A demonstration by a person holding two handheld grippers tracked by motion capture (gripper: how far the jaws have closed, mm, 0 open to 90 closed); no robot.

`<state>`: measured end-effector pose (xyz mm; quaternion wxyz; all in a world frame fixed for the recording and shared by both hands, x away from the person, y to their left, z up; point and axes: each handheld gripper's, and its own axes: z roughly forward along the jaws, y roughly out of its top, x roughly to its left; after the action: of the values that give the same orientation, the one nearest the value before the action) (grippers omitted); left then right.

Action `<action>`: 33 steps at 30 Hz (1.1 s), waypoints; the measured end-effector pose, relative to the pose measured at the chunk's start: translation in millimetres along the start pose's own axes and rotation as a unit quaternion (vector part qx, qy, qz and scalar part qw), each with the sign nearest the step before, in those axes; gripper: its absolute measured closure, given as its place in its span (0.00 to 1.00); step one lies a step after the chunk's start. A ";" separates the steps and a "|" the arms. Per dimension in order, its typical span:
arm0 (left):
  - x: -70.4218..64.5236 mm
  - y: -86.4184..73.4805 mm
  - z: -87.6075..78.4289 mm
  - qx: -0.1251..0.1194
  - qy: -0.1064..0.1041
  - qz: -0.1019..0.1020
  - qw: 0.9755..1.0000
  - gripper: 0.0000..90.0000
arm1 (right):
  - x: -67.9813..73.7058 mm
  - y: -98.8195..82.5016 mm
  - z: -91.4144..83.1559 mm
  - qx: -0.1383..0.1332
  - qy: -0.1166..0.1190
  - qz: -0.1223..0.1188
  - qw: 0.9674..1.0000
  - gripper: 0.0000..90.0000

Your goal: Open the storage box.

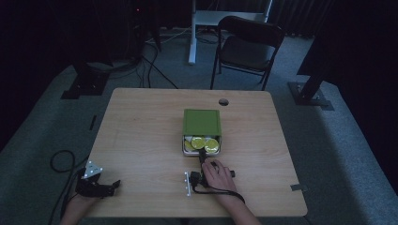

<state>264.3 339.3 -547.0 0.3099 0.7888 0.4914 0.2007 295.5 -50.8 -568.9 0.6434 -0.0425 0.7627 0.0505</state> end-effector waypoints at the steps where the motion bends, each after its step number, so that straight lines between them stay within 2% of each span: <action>1: 0.0 0.0 0.0 0.000 0.000 0.000 1.000 0.00 | -0.1 0.1 -0.3 0.001 0.001 -0.001 1.000 0.80; 17: 0.0 0.0 0.0 0.000 0.000 0.000 1.000 0.00 | -0.2 2.6 -12.8 0.005 0.011 -0.004 1.000 0.80; 33: 0.0 0.0 0.0 0.000 0.000 0.000 1.000 0.00 | 0.6 3.7 -27.3 -0.001 0.019 -0.009 1.000 0.80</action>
<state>264.3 339.3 -547.0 0.3099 0.7889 0.4913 0.2007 268.3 -50.8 -564.8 0.6293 -0.0512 0.7742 0.0444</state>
